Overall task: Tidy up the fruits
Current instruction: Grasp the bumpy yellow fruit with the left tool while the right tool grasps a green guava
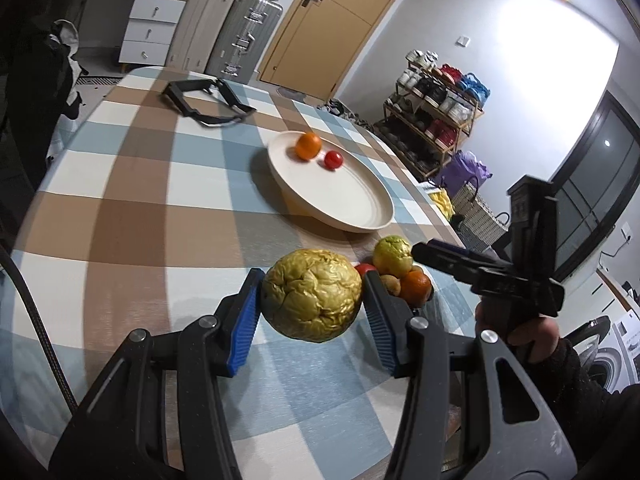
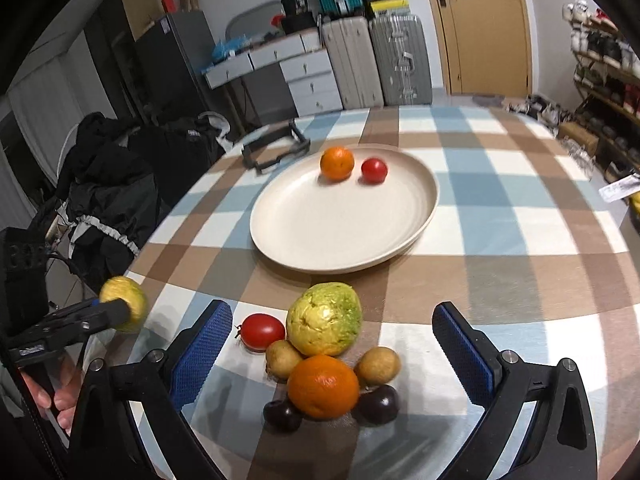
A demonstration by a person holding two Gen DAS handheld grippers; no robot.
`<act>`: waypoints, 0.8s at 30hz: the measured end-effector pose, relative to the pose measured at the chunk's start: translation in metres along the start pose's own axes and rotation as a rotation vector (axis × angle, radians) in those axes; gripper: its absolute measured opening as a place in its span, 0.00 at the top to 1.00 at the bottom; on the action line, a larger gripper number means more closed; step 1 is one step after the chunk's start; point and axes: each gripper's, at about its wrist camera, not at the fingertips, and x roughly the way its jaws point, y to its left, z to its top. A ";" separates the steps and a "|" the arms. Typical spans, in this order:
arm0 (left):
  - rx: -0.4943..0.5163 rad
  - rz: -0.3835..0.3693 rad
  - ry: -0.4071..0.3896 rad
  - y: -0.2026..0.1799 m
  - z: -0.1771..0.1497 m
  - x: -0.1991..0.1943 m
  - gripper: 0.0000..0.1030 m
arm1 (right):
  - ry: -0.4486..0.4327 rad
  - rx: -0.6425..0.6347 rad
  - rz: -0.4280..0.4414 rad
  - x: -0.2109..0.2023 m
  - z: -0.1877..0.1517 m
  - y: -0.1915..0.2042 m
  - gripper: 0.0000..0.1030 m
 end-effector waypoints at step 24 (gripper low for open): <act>-0.016 0.034 -0.005 0.008 -0.005 -0.012 0.54 | 0.101 0.123 0.075 0.036 0.001 -0.014 0.52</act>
